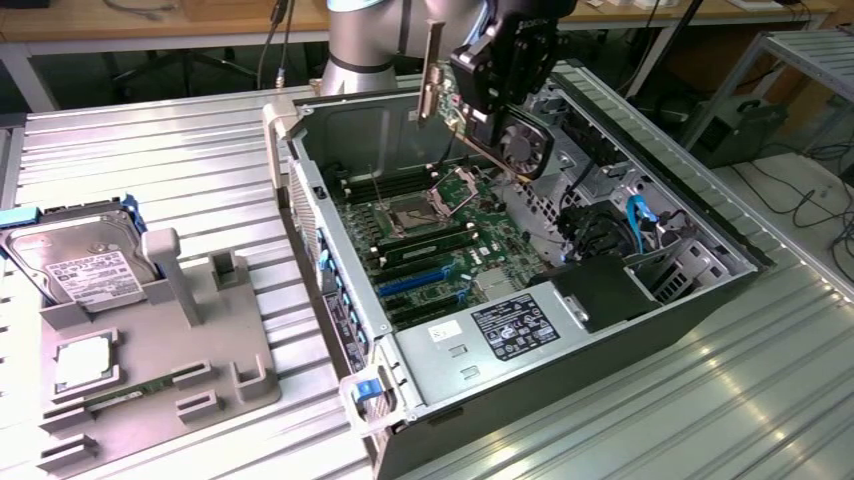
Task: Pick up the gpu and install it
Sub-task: 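Insert the gpu into the slot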
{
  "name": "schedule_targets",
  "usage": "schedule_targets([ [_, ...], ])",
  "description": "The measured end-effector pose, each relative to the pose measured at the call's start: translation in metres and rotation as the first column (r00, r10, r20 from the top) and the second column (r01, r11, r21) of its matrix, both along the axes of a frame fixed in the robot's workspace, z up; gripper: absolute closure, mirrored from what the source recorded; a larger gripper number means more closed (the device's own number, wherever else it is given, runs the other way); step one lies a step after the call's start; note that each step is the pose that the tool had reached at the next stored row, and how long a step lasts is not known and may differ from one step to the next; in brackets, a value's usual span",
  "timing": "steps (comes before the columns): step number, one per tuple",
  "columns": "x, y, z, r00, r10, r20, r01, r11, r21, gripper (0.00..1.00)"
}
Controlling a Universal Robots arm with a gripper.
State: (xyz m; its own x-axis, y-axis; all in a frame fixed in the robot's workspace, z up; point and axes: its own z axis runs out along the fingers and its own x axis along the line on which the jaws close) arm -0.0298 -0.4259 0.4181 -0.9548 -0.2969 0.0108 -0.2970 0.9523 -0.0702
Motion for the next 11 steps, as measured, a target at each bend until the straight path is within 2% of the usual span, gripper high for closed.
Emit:
schedule_targets([
  [11, 0.0000, 0.0000, 0.0000, 0.9978, 0.066, 0.0000, -0.066, 0.9978, 0.0000, 0.73],
])
